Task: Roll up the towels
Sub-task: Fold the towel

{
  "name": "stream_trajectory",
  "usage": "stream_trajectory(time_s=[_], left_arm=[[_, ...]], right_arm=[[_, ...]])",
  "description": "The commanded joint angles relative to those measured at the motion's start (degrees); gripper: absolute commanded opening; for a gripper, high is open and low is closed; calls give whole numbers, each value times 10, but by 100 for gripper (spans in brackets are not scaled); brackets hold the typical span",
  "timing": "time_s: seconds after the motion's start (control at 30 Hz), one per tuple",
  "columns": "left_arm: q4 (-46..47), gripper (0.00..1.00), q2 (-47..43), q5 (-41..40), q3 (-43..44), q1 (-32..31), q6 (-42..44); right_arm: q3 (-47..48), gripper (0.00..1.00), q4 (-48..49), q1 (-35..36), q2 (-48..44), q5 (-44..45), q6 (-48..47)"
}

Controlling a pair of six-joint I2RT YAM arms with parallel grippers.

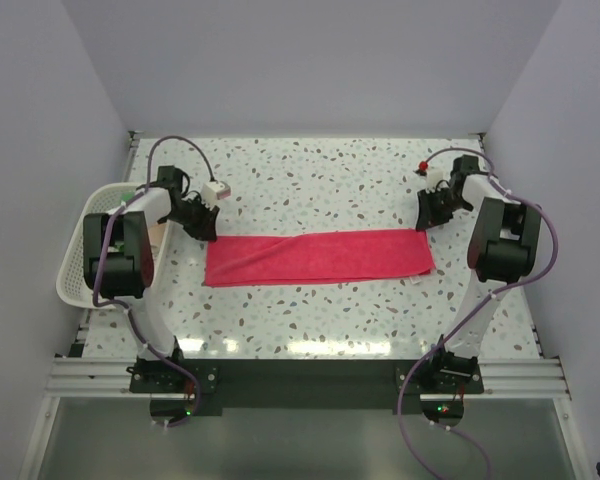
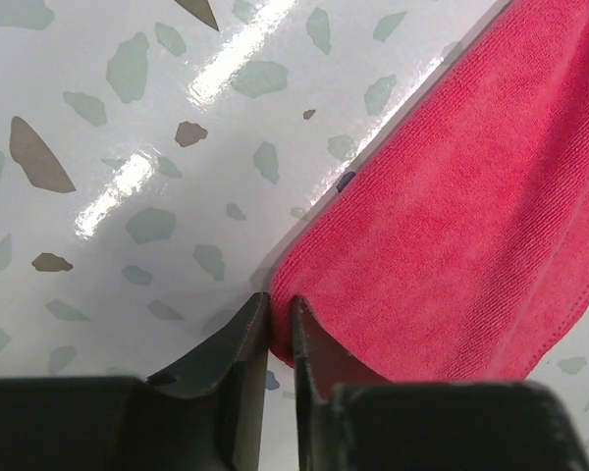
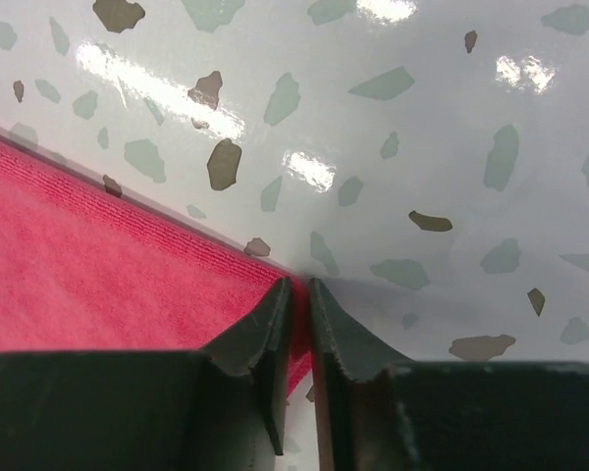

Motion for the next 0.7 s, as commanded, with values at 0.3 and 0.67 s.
stream_trajectory(time_s=[0.3,0.67], left_arm=[[80,0,-8,-50,4,16,-32],[101,0,28,-41,48,8,-57]], right_arm=[[-3,0,16,-6,-20,74,-19],[27,0,12,4,-4,67,-5]])
